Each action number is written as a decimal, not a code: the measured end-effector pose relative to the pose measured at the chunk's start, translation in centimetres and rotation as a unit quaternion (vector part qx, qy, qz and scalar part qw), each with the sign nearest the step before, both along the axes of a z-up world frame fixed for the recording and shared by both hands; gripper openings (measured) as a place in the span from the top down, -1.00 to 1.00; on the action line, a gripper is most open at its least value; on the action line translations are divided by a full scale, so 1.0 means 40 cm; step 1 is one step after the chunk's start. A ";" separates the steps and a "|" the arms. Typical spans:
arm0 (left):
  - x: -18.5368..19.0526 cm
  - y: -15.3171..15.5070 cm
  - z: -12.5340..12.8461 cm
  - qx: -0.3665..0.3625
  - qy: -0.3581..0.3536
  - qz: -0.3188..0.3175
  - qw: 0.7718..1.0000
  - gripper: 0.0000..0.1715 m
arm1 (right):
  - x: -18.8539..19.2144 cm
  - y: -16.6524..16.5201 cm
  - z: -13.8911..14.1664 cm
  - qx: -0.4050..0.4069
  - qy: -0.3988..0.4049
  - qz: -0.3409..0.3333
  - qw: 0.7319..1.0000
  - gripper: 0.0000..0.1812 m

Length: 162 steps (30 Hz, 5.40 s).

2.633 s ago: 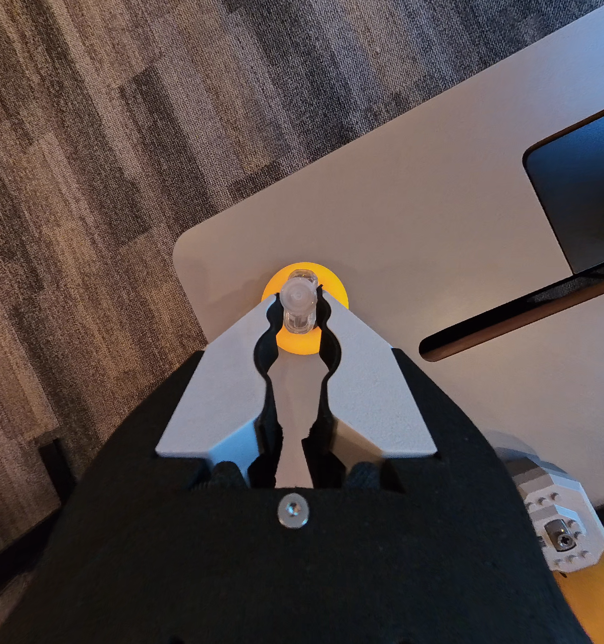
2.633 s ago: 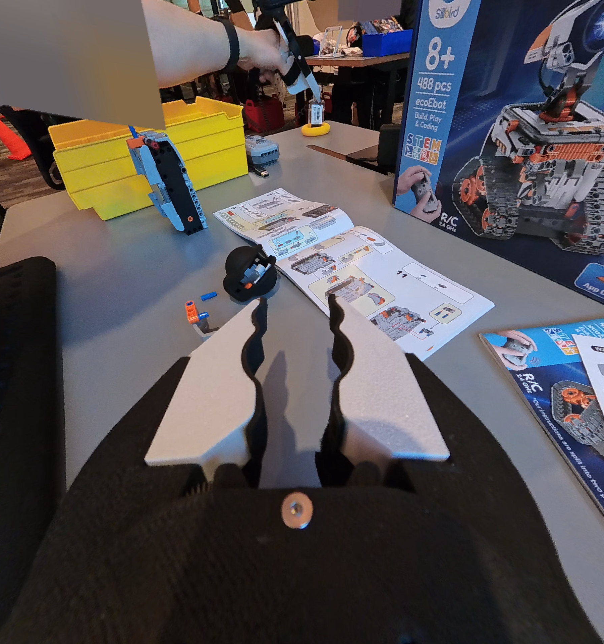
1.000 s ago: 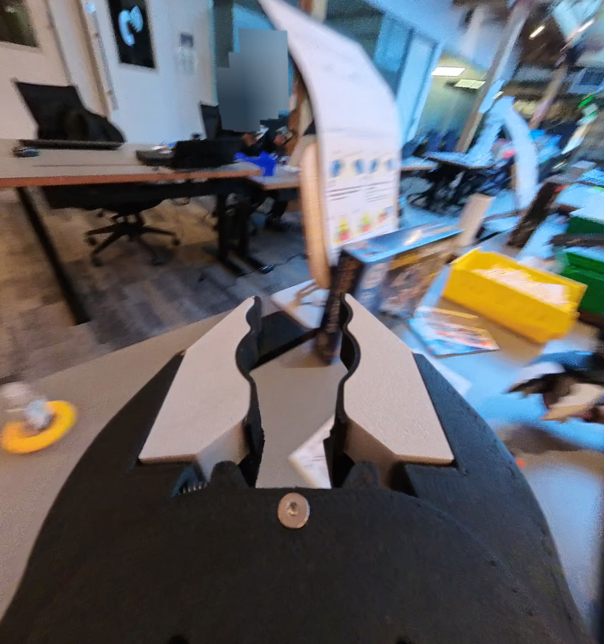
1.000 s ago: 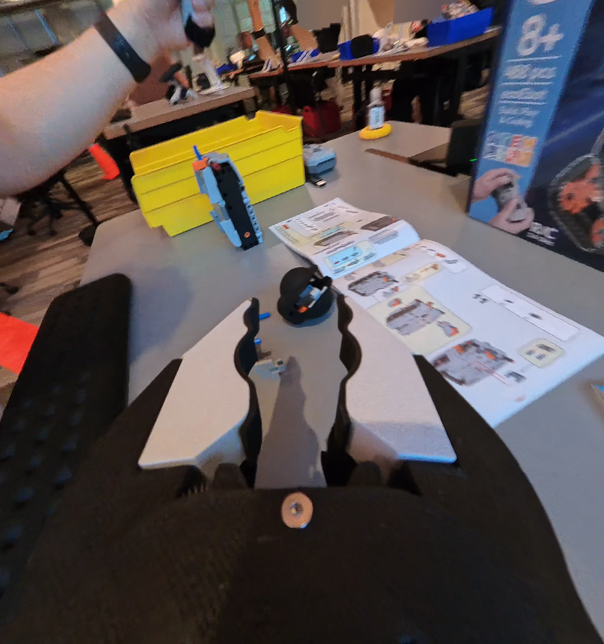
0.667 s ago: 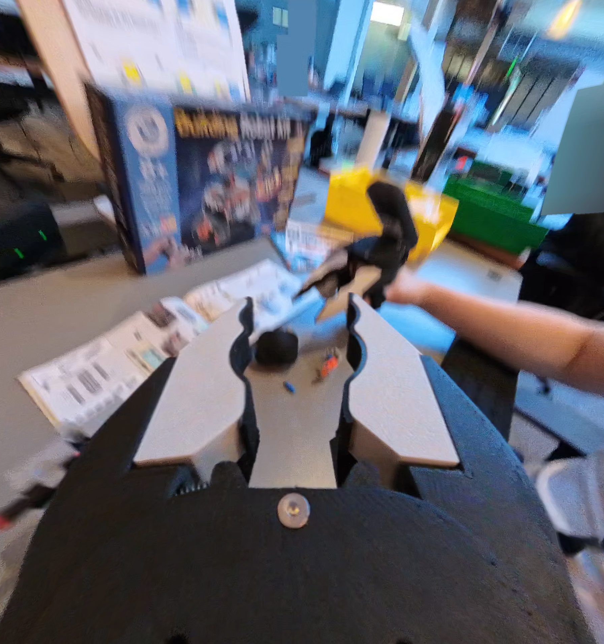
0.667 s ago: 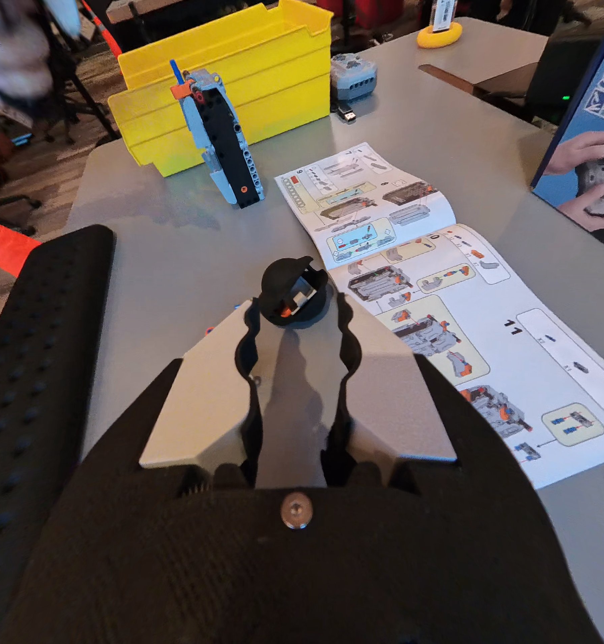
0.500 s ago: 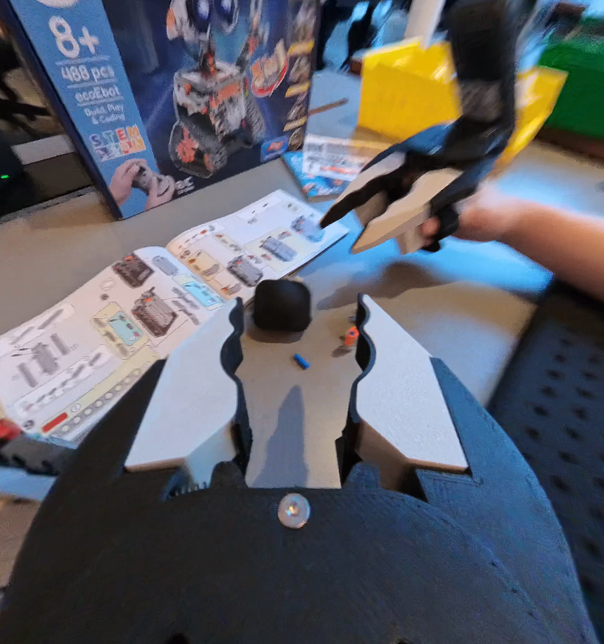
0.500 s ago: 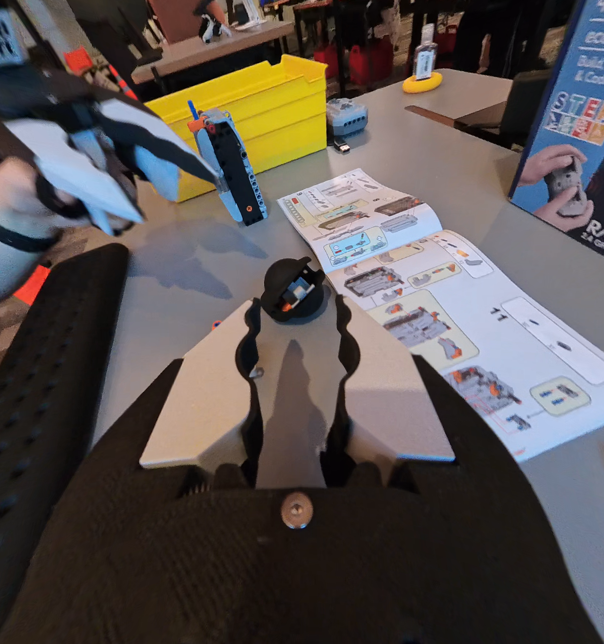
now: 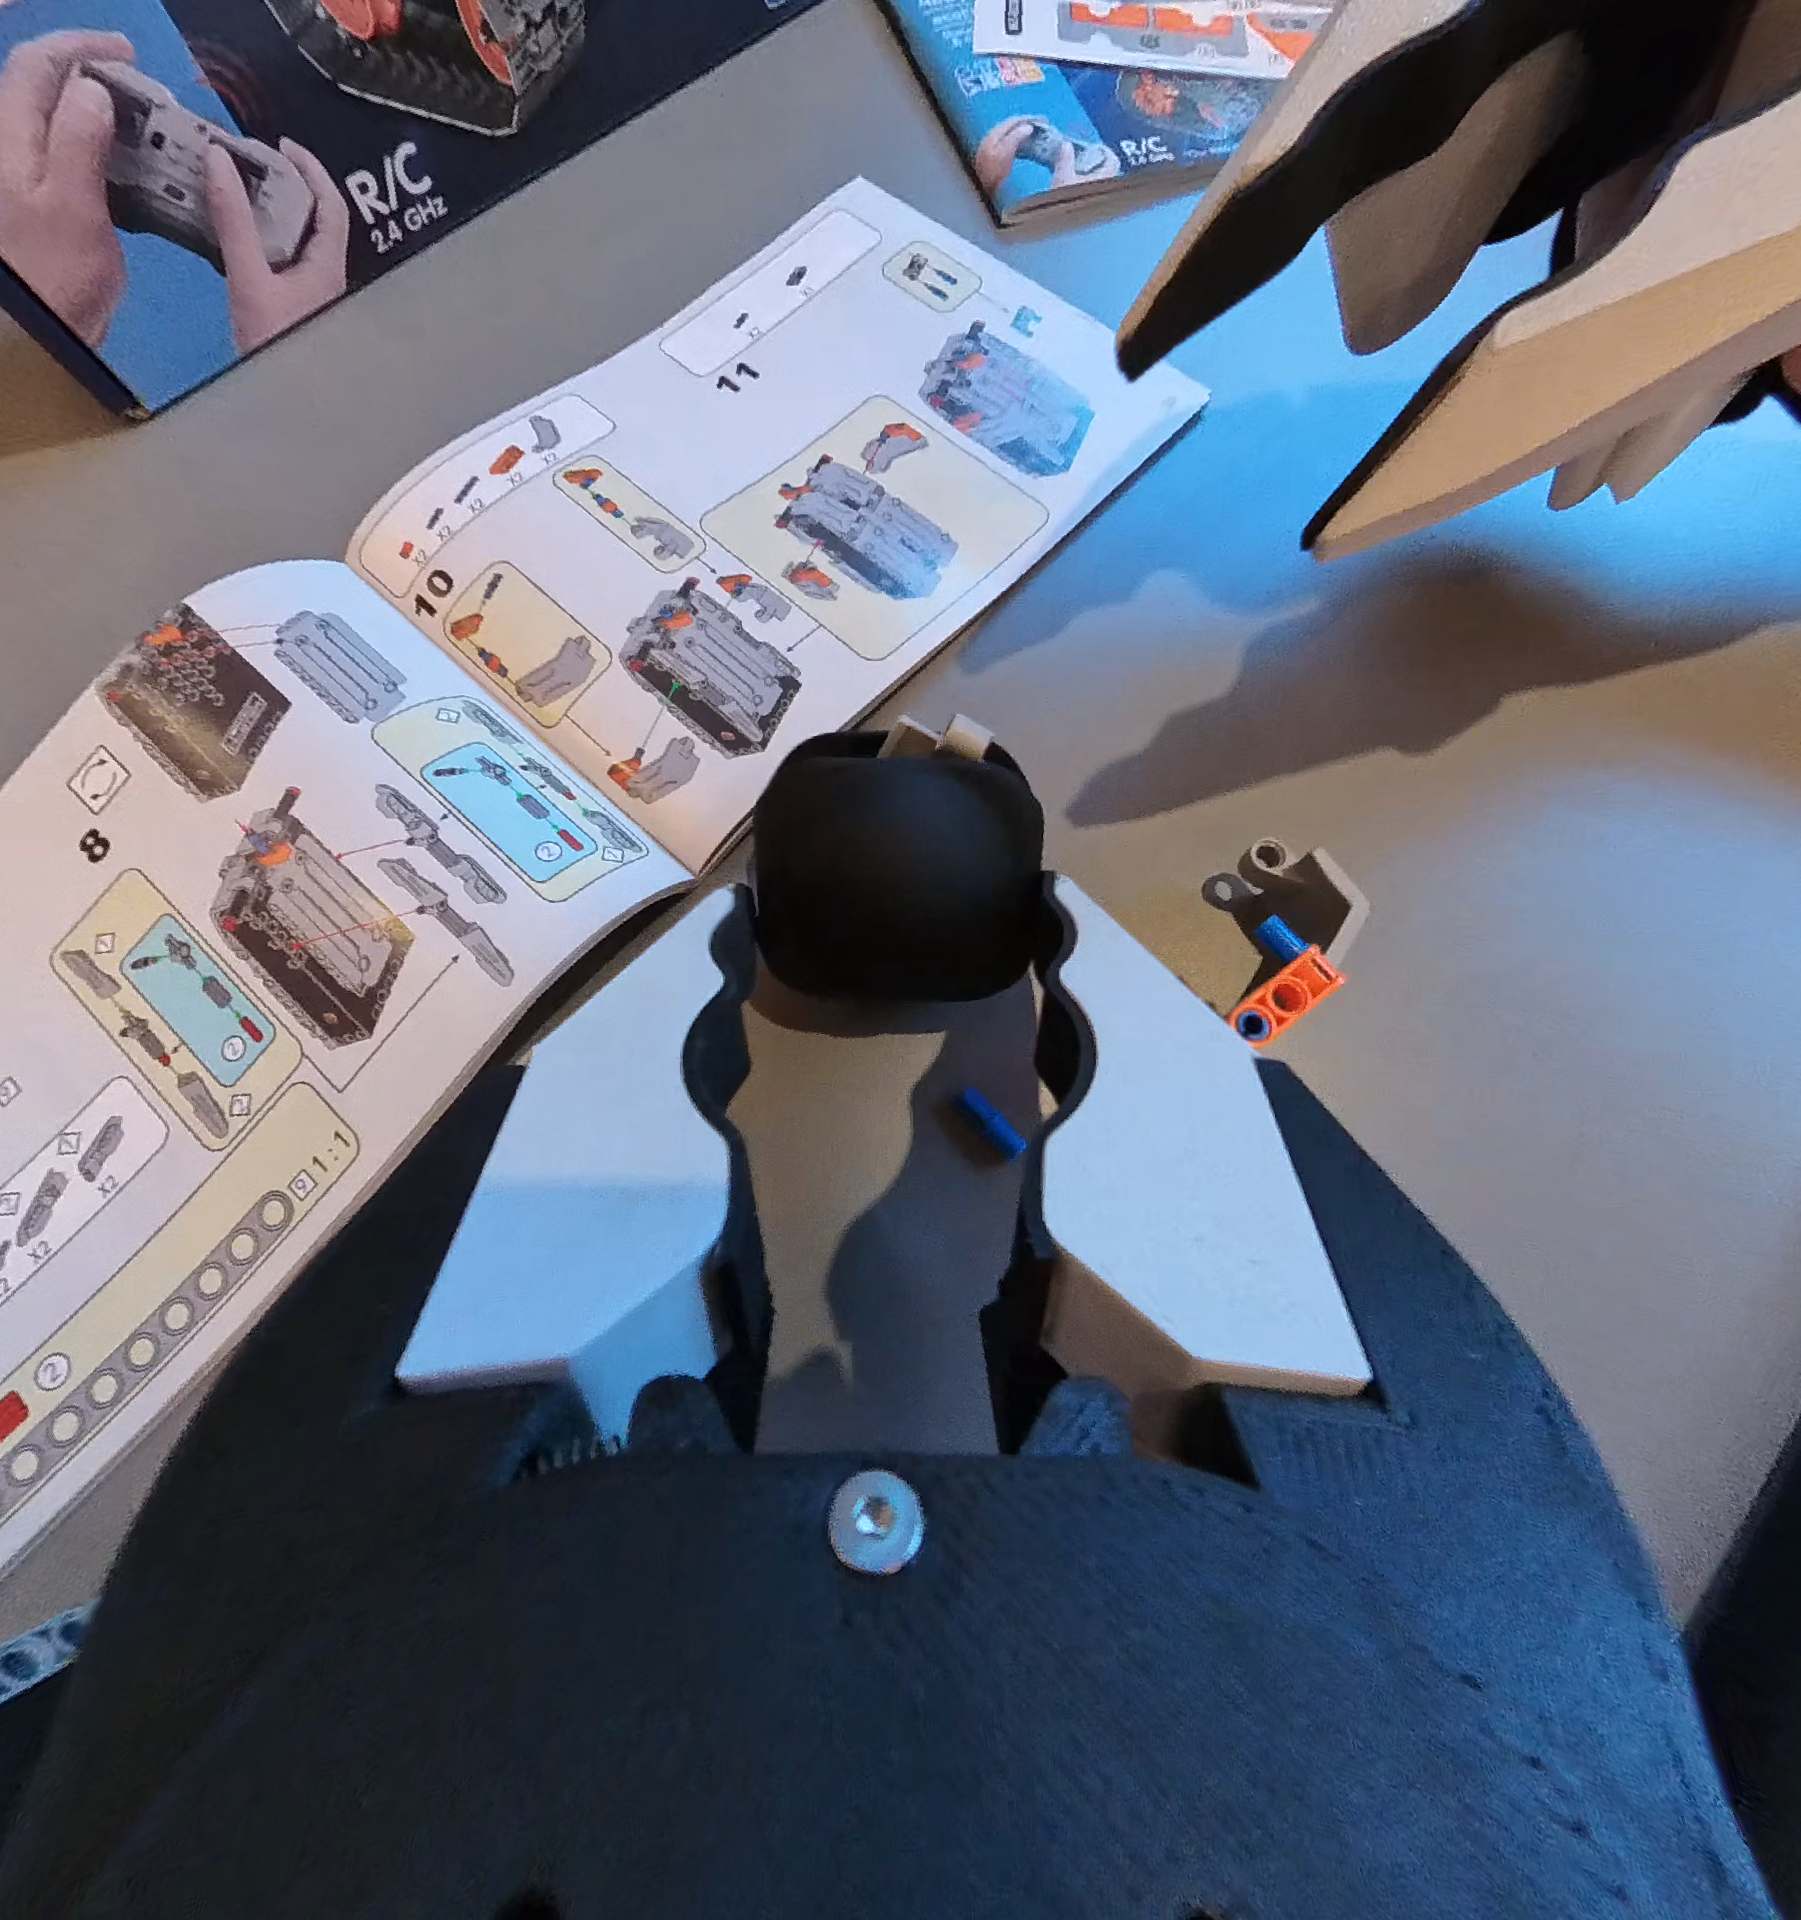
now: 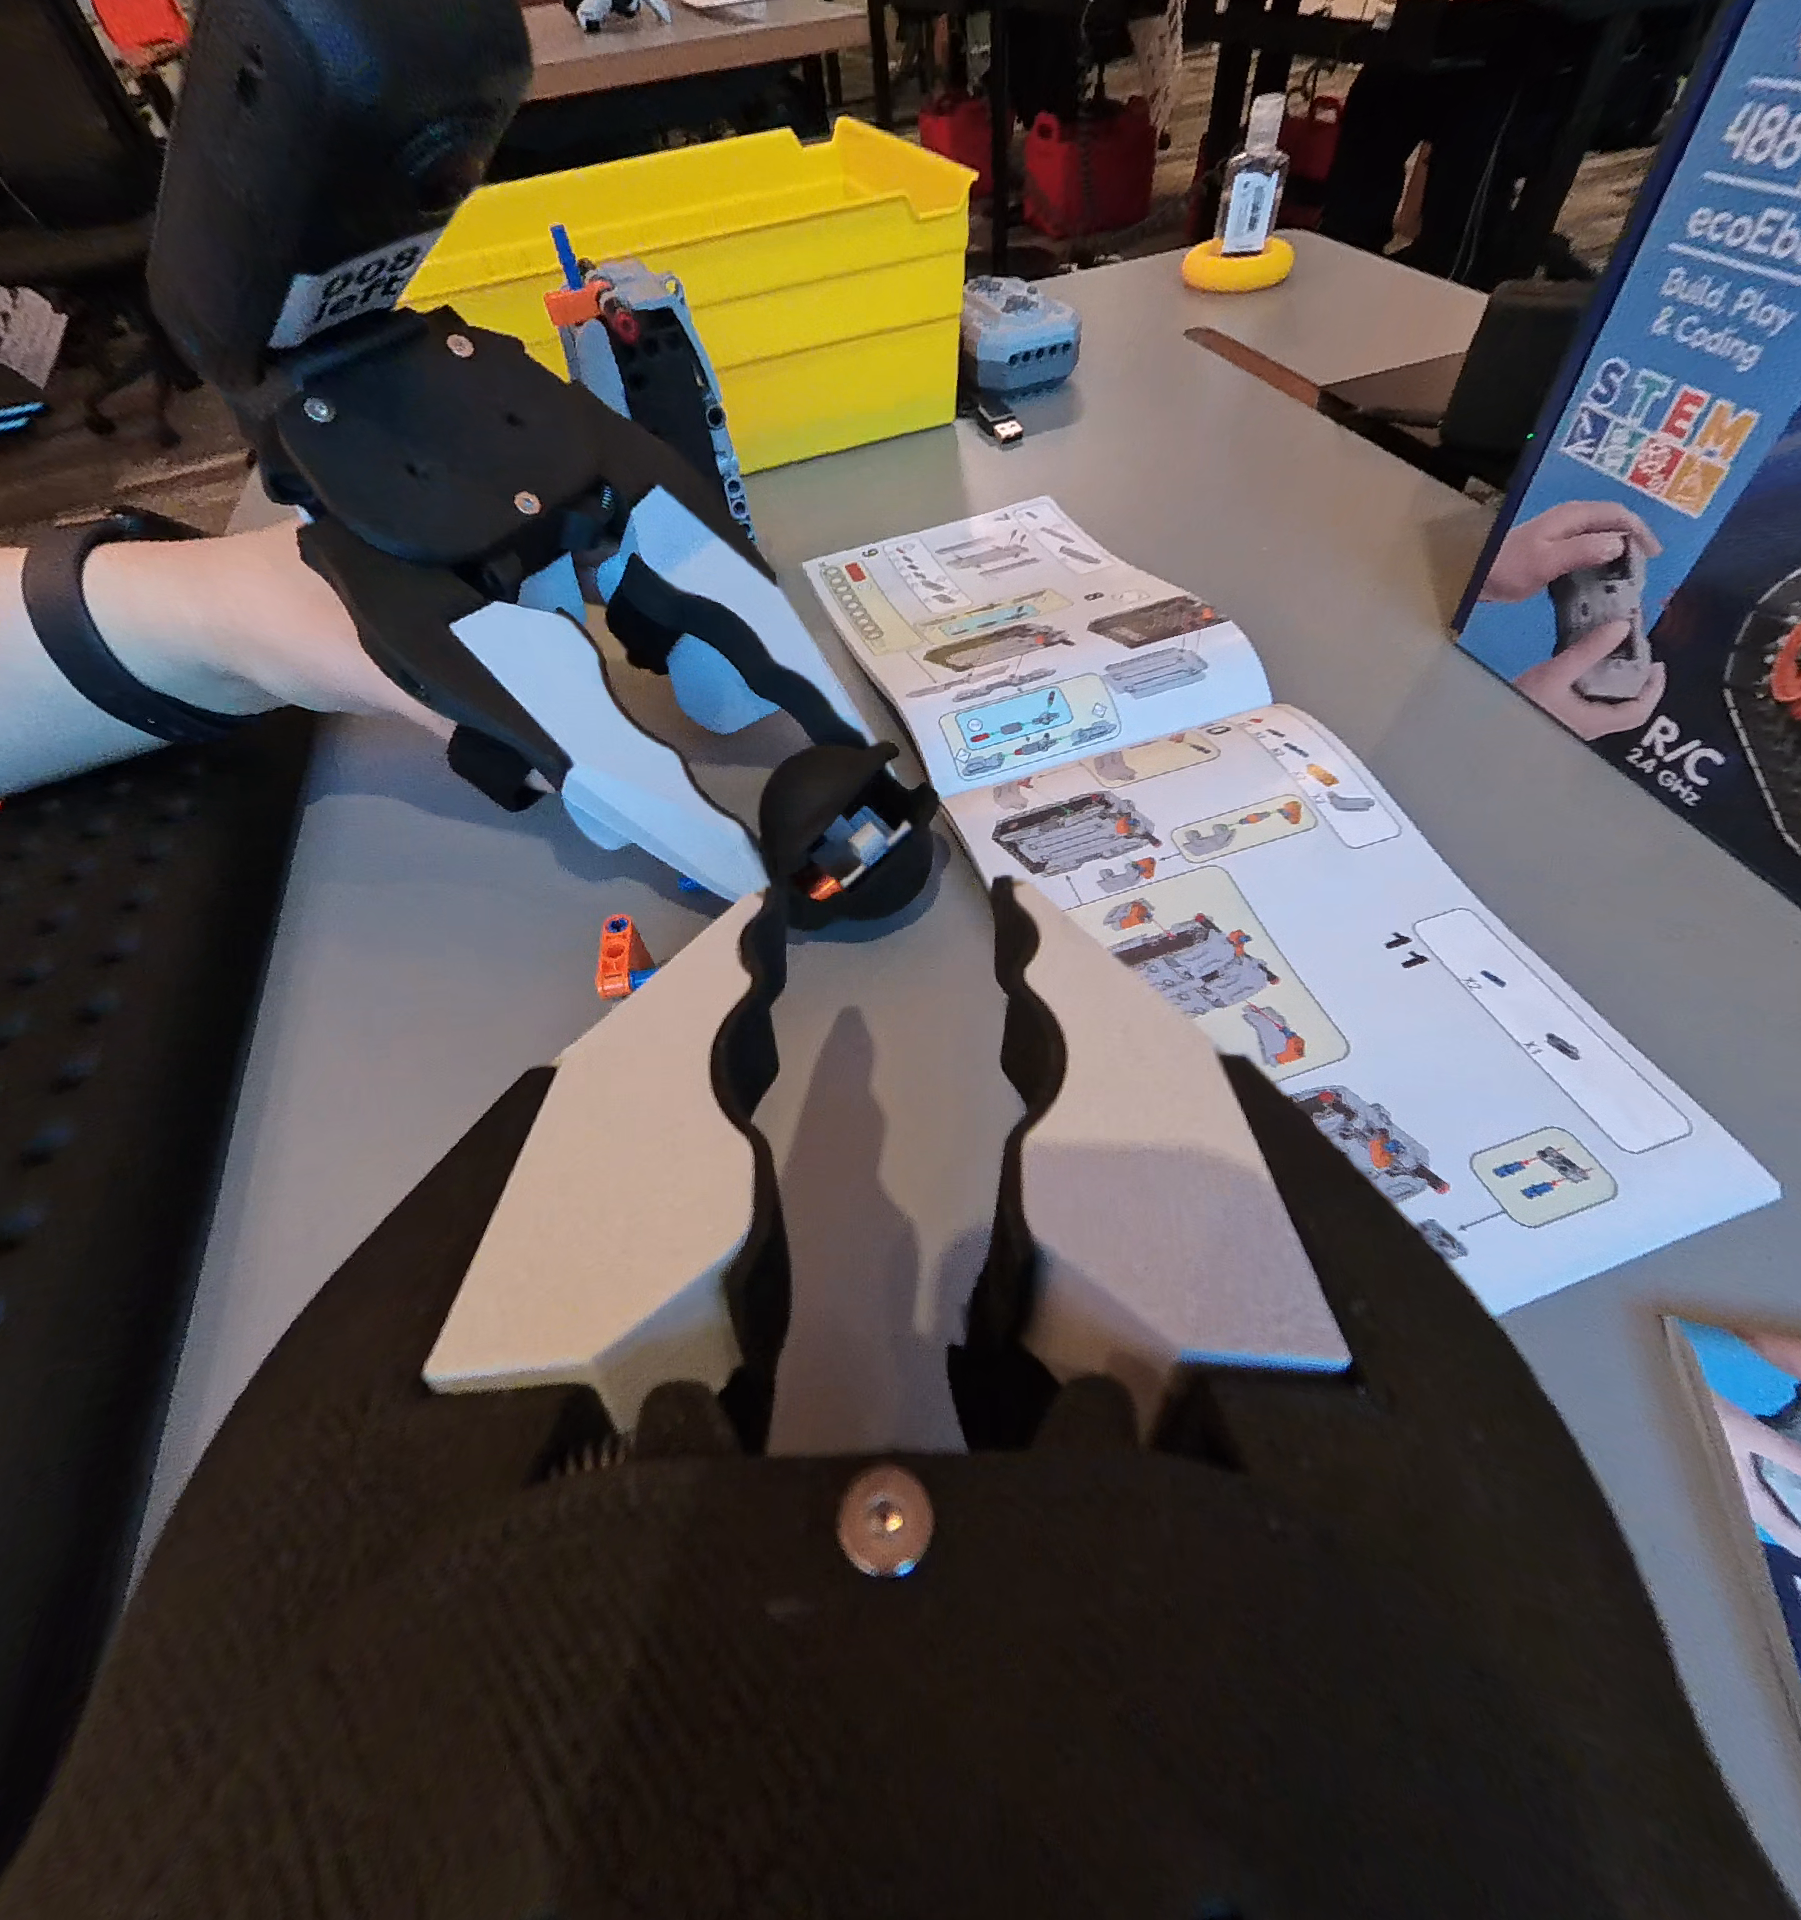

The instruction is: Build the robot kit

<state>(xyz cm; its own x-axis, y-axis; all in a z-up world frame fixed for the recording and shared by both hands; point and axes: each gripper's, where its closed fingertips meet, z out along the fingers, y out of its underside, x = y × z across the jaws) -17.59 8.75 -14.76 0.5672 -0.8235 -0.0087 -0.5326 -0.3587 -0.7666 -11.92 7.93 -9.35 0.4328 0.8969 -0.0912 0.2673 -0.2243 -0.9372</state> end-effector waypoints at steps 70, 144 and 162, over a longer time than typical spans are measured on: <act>0.008 -0.044 0.281 -0.055 -0.395 -0.059 0.915 0.45 | 0.161 -0.044 -0.053 0.344 -0.565 0.042 0.749 0.41; 0.139 -0.083 0.156 -0.464 -0.384 -0.169 0.780 0.44 | -0.015 -0.007 0.031 0.687 -0.381 -0.025 0.619 0.41; 0.123 -0.042 0.141 -0.343 -0.348 -0.152 0.859 0.47 | 0.109 -0.003 0.027 0.073 -0.045 -0.049 0.995 0.32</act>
